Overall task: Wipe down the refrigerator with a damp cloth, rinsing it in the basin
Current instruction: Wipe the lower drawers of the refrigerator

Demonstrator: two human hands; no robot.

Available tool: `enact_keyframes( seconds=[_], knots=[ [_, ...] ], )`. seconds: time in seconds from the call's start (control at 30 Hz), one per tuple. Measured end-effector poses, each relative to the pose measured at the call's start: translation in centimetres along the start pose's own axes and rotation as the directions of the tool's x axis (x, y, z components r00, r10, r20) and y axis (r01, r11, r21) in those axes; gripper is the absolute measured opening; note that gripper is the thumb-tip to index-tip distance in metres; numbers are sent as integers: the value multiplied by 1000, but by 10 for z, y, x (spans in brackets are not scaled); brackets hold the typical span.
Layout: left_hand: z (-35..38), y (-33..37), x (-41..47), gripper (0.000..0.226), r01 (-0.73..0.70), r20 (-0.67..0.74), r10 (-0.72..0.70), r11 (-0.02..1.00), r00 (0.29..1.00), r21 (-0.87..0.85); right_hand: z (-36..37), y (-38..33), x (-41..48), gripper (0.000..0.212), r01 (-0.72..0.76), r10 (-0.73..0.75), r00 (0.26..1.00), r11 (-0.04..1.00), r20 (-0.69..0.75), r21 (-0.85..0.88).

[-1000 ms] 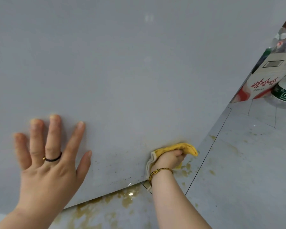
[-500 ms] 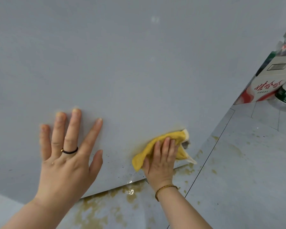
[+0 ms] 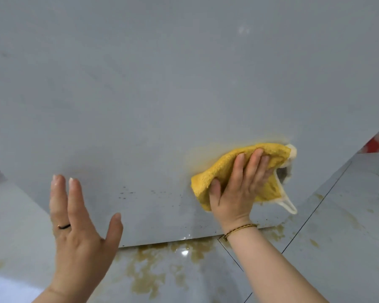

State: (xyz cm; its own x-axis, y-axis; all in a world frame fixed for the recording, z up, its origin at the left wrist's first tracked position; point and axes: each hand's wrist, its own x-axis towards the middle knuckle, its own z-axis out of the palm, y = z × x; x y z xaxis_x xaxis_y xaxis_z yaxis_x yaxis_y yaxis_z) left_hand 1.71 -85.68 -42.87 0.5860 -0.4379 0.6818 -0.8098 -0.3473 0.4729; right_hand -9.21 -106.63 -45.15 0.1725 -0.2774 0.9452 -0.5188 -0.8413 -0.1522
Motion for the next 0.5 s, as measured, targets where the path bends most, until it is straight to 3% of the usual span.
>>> enact_keyframes(
  seconds=[0.07,0.13,0.23,0.4,0.5],
  knots=[
    [-3,-4,-1,85,225,2,-225,972,974,-75,8,-10,-21,59,90,-90,995,996,31,-14],
    [-6,-9,1,92,393,8,-395,909,918,-137,12,-9,-52,58,316,-307,943,947,132,-52],
    [-9,-13,4,93,459,41,-459,871,887,-175,12,6,-82,56,615,-582,770,786,262,-60],
    [-21,-19,6,90,483,69,-481,848,874,-219,-2,27,-51,52,798,-749,579,602,323,-35],
    [-27,-25,12,89,513,61,-515,823,855,-246,-5,21,0,61,735,-720,676,674,158,-77]
  ],
)
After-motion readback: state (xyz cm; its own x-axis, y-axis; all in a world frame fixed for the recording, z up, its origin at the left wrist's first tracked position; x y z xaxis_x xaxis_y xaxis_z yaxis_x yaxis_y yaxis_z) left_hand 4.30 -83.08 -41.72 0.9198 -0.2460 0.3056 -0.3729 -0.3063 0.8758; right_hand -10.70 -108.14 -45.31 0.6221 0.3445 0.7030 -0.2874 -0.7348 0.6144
